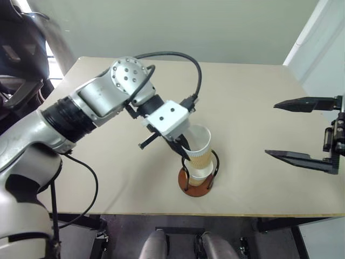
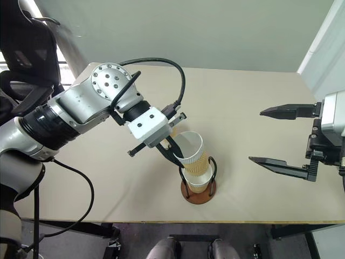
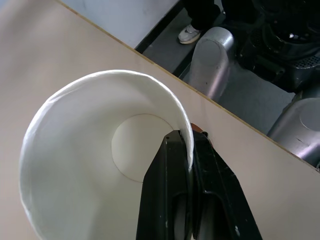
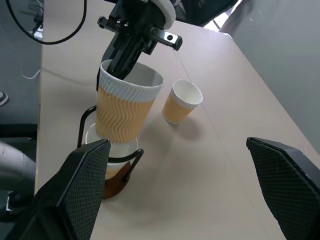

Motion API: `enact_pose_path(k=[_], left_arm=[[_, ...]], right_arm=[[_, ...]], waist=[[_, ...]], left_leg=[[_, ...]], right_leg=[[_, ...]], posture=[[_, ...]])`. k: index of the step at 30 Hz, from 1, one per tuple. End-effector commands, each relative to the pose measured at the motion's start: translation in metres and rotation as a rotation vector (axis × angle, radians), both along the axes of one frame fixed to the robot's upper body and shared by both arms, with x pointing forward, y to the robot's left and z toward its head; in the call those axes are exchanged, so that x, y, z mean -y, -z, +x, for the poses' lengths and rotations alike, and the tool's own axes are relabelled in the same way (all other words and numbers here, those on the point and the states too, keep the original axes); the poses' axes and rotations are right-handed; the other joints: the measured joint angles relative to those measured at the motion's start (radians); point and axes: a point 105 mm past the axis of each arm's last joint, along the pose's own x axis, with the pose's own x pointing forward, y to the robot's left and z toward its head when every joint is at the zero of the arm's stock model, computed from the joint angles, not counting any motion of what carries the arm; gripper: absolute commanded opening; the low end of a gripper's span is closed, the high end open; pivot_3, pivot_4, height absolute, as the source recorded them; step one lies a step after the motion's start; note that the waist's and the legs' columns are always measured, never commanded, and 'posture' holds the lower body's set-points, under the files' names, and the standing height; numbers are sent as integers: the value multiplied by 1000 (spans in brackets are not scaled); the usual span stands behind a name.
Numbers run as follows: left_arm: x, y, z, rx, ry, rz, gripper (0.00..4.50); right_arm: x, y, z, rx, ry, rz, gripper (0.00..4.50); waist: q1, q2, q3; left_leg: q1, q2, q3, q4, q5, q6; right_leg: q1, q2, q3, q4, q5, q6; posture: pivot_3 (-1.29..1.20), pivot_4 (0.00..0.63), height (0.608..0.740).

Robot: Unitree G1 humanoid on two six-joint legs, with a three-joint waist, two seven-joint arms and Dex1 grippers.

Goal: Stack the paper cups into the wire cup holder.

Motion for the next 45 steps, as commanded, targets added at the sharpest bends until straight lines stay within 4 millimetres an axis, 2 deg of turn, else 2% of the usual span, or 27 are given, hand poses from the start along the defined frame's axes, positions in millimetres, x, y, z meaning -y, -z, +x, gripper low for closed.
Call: enact_pose_path(k=[1,5,7,9,19,21,24,26,28,31,34,39,45], left_arm=[[-1,-8,-4,25,51,8,16],[-1,-8,-4,22,52,5,16],[0,-9,-4,22,53,1,420],[0,-9,-3,21,53,-1,943],[3,-10,0,24,51,-23,4444],[3,-11,2,29,43,-29,4478],[0,-28,17,36,-47,-118,4478],[-17,-36,42,61,-204,-144,4478],[-44,-37,66,68,-389,-152,4478],[-73,-27,79,42,-531,-163,4478],[-85,-15,87,20,-593,-175,4478],[-86,4,106,-5,-683,-225,4478],[-79,25,122,15,-735,-223,4478]], right_arm=[[0,-7,-4,43,9,-9,4500],[-1,-5,-4,39,9,-9,4500],[-1,-4,-4,38,8,-12,4500],[-2,-4,-4,38,8,-13,4500],[-2,-3,-4,41,14,-14,4500],[-2,-3,-3,41,14,-14,4500],[-2,-3,0,42,6,-12,4500],[-1,-2,3,42,3,-8,4500],[0,0,7,40,1,-14,4500],[-1,0,10,41,-19,-12,4500],[-2,0,13,40,-30,-13,4500],[-4,0,15,43,-46,-15,4500],[-5,-1,13,45,-48,-19,4500]], waist=[[0,0,0],[0,0,0],[0,0,0],[0,0,0],[0,0,0],[0,0,0],[1,0,0],[1,0,0],[-1,1,0],[-9,5,-1],[-4,5,-1],[16,5,-1],[16,5,-1]], left_leg=[[0,0,0,0,0,0],[-1,0,0,2,0,1],[-1,0,0,2,-1,1],[-1,0,0,3,-1,1],[-2,0,0,5,-1,2],[-2,0,0,7,-2,3],[-3,0,0,7,-2,3],[-4,0,0,9,-2,4],[-3,0,0,9,-2,4],[-2,0,0,8,-2,4],[-3,0,0,8,-2,4],[-7,-1,0,11,-3,6],[-7,-3,1,12,-3,8]], right_leg=[[0,0,0,0,0,0],[0,0,0,0,0,0],[0,0,0,0,0,0],[0,0,0,0,0,1],[0,0,0,0,1,1],[0,0,0,0,1,2],[0,0,0,1,1,2],[0,0,0,1,2,3],[0,0,1,1,3,3],[-1,0,2,1,3,2],[-2,0,2,2,3,3],[-3,-1,2,1,5,6],[-3,-2,5,-1,6,8]], posture=[[0,150,740],[0,150,740],[0,150,740],[0,150,740],[0,150,740],[0,150,740],[0,150,740],[0,150,740],[0,150,740],[0,150,740],[0,150,740],[0,150,740],[0,150,740]])
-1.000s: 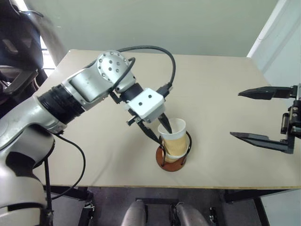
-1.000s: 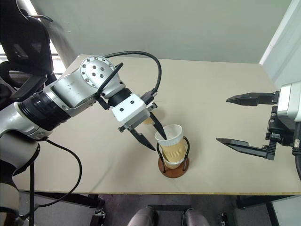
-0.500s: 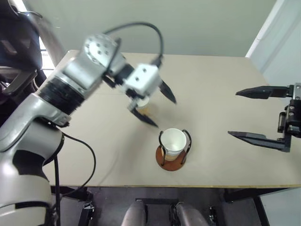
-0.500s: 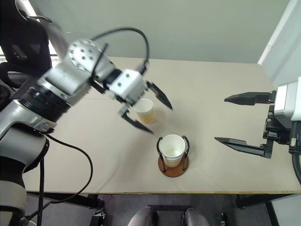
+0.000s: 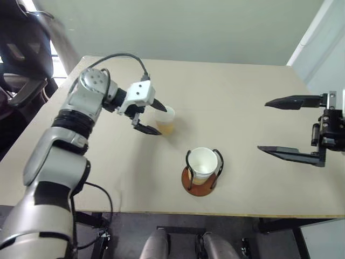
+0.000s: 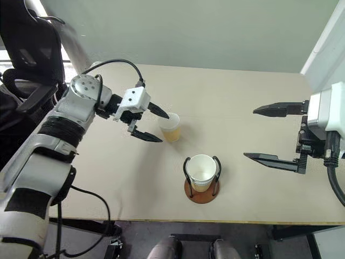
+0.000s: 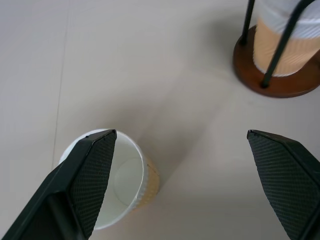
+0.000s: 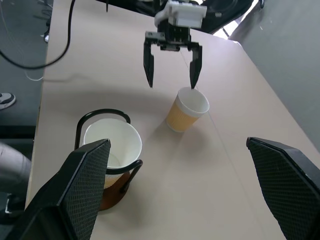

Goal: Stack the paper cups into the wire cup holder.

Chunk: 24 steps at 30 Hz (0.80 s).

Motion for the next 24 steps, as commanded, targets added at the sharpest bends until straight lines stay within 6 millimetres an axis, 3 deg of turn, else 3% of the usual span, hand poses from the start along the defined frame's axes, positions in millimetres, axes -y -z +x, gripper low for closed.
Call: enact_pose_path(k=[1,8,9,11,21,24], left_arm=[[3,0,6,30,-16,-15,4478],[6,25,18,70,-72,44,4478],[5,29,20,76,-79,57,4315],[5,34,21,88,-85,75,3910],[3,34,27,154,-107,97,252],[4,29,26,147,-93,84,72]], right_arm=[[0,-9,-4,47,3,-17,4500],[0,-10,-7,51,17,-26,4500],[0,-10,-8,51,18,-26,4500],[-1,-11,-8,52,19,-27,4500],[0,-11,-9,53,32,-29,4500],[0,-12,-8,54,34,-30,4500]], waist=[[0,0,0],[-1,0,0],[-1,0,0],[-1,0,0],[-1,0,0],[-1,0,0]], left_leg=[[0,0,0,0,0,0],[0,-1,1,0,0,0],[0,-1,1,0,0,0],[1,-1,2,0,1,1],[1,-3,11,1,2,5],[1,-3,13,1,2,7]], right_leg=[[0,0,0,0,0,0],[-1,0,2,0,0,2],[-1,0,2,0,0,2],[-1,0,4,0,0,3],[-2,0,15,-2,1,11],[-2,0,16,-3,2,11]], posture=[[0,150,740],[0,150,740],[0,150,740],[0,150,740],[0,150,740],[0,150,740]])
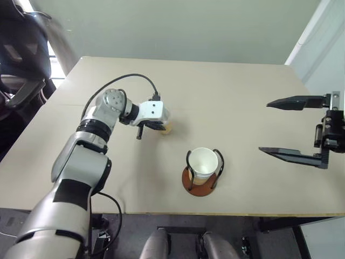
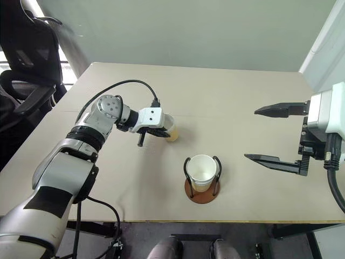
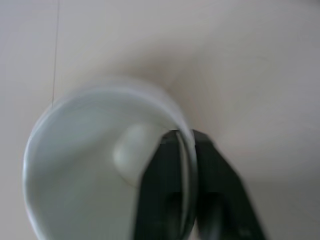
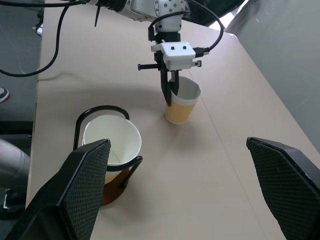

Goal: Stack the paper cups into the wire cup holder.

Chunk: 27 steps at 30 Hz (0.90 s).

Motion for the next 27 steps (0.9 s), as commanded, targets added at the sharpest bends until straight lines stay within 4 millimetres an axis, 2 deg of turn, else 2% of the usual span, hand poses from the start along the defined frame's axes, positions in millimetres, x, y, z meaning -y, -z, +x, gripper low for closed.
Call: enact_pose_path(k=[1,4,9,12,15,17,21,24,27], left_arm=[[2,-18,-1,26,34,-21,72],[2,-30,-8,-1,89,-33,72],[26,-96,-29,23,254,-138,72],[53,-138,-59,44,406,-229,72],[79,-170,-106,23,625,-289,72],[88,-169,-133,-35,745,-269,72],[94,-145,-163,-134,880,-160,72],[94,-123,-166,-166,904,-60,72],[92,-110,-162,-177,903,-1,72]], right_arm=[[1,-9,-2,49,11,-10,4500],[2,-9,-2,49,15,-11,4500],[5,-10,-1,48,22,-18,4500],[7,-11,-1,51,29,-26,4500],[8,-13,0,65,39,-32,4500],[9,-15,0,72,45,-34,4500],[10,-16,-2,82,53,-39,4500],[10,-17,-3,89,62,-43,4500],[10,-17,-6,92,71,-45,4500]], waist=[[0,0,0],[0,0,0],[0,-2,1],[-1,-1,1],[-1,-1,0],[-2,0,0],[-9,2,-1],[-9,3,0],[-10,3,0]], left_leg=[[0,0,1,0,0,1],[0,1,5,0,0,2],[-2,1,8,0,0,5],[-2,1,11,0,-1,7],[-2,1,13,0,-2,10],[-2,1,15,0,-3,11],[0,1,18,0,-4,13],[1,1,18,0,-4,13],[2,1,18,-1,-3,13]], right_leg=[[0,0,1,0,0,0],[-1,0,3,0,1,1],[-3,-2,4,0,2,2],[-3,-2,6,-3,3,3],[-2,-3,7,-7,5,5],[-2,-4,7,-8,5,5],[-1,-6,7,-7,5,5],[-1,-7,7,-6,5,5],[-1,-8,7,-6,6,4]], posture=[[0,150,740],[0,150,740],[0,150,740],[0,150,740],[0,150,740],[0,150,740],[0,150,740],[0,150,740],[0,150,740]])
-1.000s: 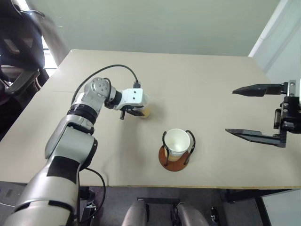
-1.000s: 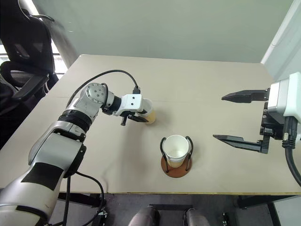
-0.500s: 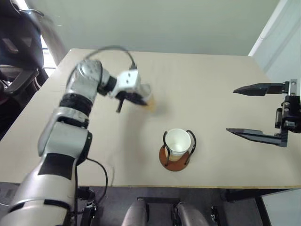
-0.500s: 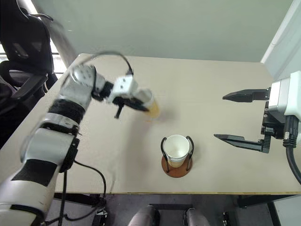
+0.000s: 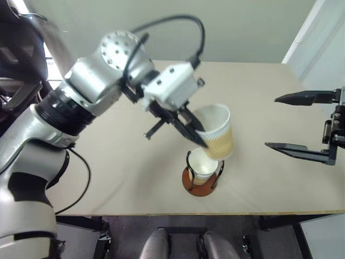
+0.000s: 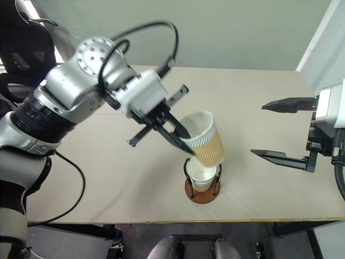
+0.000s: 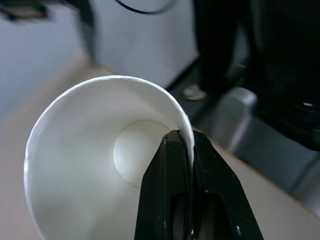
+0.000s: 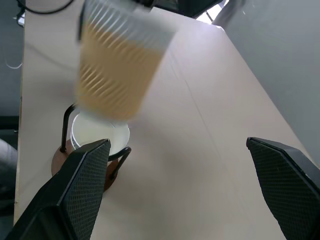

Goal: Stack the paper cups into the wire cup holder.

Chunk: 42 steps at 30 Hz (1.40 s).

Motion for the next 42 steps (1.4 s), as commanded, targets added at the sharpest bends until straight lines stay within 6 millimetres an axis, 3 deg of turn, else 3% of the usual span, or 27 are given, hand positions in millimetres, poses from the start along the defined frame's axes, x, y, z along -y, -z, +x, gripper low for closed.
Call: enact_pose_path(k=[1,17,27,30,40,42], left_arm=[[-4,3,-1,53,51,53,72],[-2,33,28,115,13,139,72],[-1,35,26,92,25,125,72],[0,33,25,80,25,108,678],[4,20,24,60,4,35,4304],[4,11,26,57,-26,-10,4454]], right_arm=[[2,-9,-6,52,26,-17,4500],[3,-6,-10,48,53,-18,4500],[1,-5,-10,44,47,-19,4500],[1,-5,-10,44,45,-18,4500],[-2,-4,-6,38,11,-5,4500],[-2,-4,-2,35,-7,1,4500]], waist=[[-1,0,0],[-2,1,1],[-2,1,1],[-2,1,1],[-2,1,1],[-3,1,1]], left_leg=[[0,0,0,0,0,0],[-2,-2,2,1,0,3],[-3,-2,3,0,0,4],[-3,-2,3,0,-1,5],[-3,-2,3,0,-1,5],[-3,-2,4,1,-1,5]], right_leg=[[0,0,0,0,1,-1],[-1,-3,-1,-2,4,0],[-1,-4,-1,-4,4,1],[-1,-4,-1,-4,4,2],[-1,-4,-1,-3,4,2],[-1,-4,-1,-3,4,2]], posture=[[0,150,740],[0,150,740],[0,150,740],[0,150,740],[0,150,740],[0,150,740]])
